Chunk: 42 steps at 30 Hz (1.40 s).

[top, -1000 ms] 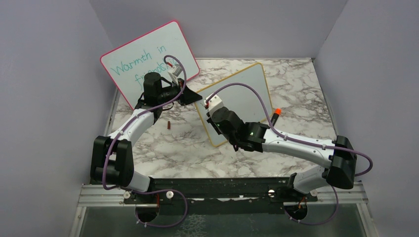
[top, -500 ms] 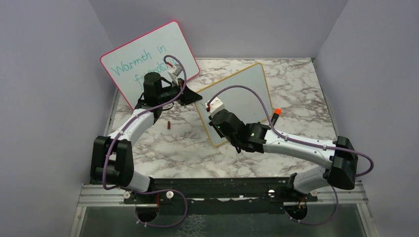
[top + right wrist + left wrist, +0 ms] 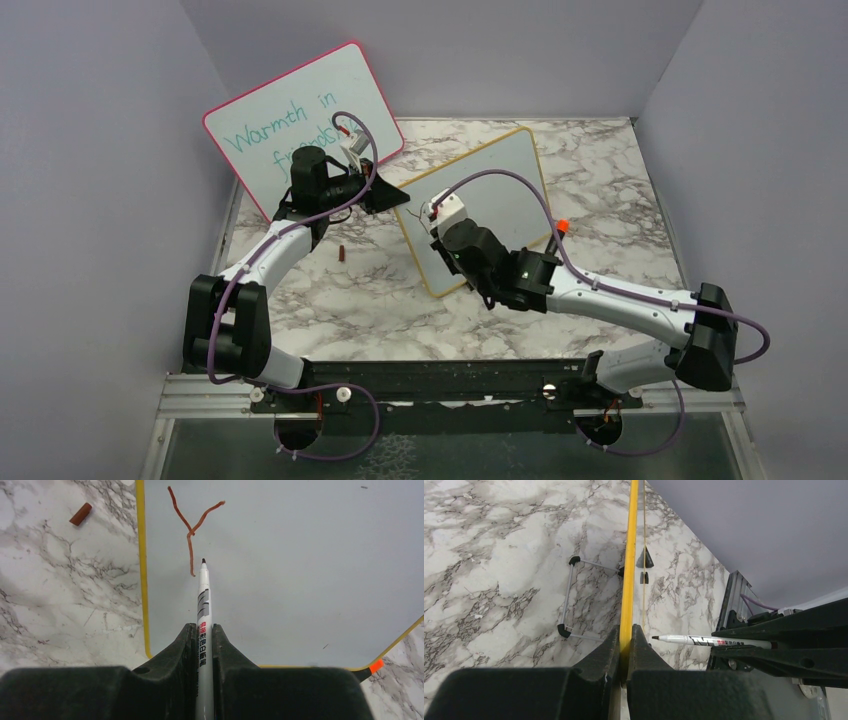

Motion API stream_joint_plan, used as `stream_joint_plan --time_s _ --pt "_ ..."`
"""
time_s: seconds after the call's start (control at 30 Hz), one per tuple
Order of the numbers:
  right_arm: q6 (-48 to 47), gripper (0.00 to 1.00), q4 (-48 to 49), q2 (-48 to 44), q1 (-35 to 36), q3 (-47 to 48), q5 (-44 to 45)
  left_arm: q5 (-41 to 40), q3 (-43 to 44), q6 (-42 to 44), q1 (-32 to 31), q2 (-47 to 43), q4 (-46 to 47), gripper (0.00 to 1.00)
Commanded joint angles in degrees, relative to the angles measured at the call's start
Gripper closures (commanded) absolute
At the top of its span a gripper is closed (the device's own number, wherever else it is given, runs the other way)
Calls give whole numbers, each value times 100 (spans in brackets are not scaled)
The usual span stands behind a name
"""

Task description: Write a sentence on the whiteboard

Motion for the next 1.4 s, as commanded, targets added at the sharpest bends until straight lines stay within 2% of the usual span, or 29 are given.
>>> stream_joint_plan --time_s 0.0,0.73,1.37 --pt "-130 99 498 -75 -44 -76 294 146 -81 301 -152 250 -517 100" --pt "-159 99 611 259 -88 -110 318 164 -71 301 -152 258 -523 100" --pt "16 99 37 183 -88 -194 -14 156 -71 318 -152 272 -546 100"
